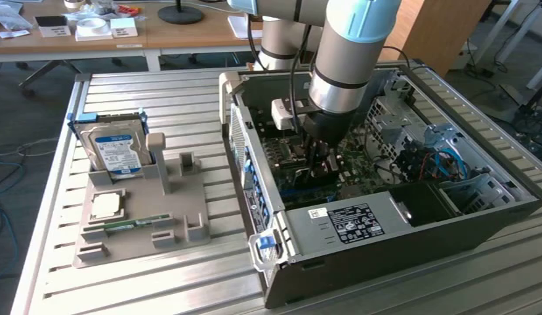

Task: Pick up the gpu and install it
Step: 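Insert the gpu into the slot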

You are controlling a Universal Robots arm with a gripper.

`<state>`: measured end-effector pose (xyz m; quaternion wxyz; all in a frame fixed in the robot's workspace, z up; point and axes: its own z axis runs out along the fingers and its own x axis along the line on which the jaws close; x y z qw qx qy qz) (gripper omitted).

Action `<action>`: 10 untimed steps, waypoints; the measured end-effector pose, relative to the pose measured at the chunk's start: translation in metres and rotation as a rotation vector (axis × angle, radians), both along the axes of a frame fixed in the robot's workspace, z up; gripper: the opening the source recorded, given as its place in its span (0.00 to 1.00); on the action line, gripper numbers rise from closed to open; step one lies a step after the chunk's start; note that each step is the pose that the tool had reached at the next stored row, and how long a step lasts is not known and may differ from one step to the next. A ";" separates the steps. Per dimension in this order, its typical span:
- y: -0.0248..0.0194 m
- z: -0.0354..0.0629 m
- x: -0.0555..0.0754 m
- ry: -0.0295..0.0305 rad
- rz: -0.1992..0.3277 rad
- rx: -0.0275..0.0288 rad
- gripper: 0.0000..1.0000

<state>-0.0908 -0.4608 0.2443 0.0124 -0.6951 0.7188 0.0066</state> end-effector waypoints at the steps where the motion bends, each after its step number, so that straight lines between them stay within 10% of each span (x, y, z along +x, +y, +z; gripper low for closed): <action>1: 0.0000 -0.0001 0.000 -0.0009 0.000 -0.0003 0.27; 10: -0.0001 0.0023 0.000 -0.0008 0.001 -0.0014 0.40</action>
